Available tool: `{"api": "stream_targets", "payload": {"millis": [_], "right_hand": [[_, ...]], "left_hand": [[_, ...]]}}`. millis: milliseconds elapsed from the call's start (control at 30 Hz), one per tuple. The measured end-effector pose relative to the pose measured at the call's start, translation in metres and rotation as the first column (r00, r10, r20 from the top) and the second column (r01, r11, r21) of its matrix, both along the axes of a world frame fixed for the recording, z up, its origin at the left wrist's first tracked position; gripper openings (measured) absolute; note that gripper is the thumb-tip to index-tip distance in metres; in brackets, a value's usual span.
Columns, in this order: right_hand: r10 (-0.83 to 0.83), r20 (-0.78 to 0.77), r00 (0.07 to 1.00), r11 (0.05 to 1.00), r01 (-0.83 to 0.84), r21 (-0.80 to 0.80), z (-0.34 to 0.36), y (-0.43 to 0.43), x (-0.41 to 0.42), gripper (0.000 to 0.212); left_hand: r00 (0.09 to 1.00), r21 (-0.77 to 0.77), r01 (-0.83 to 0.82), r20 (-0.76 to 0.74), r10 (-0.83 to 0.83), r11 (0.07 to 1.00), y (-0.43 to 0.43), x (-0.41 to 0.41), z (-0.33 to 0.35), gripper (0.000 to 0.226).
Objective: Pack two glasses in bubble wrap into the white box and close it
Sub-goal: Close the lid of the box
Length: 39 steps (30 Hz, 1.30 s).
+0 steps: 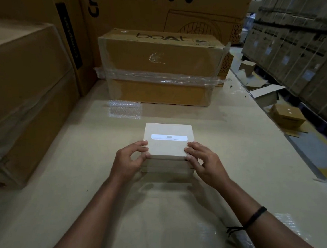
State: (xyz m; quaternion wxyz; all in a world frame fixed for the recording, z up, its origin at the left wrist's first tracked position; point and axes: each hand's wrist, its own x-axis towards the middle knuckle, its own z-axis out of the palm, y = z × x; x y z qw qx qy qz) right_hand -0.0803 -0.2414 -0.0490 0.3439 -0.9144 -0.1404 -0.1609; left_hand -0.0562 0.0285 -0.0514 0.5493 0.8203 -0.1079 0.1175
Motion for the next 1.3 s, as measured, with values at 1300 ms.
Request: {"api": "stream_targets", "payload": {"millis": [1300], "right_hand": [[-0.144, -0.207, 0.968, 0.983, 0.116, -0.141, -0.012, 0.025, 0.002, 0.074]], "left_hand": [[0.995, 0.165, -0.098, 0.001, 0.099, 0.981, -0.015, -0.009, -0.033, 0.065]]}}
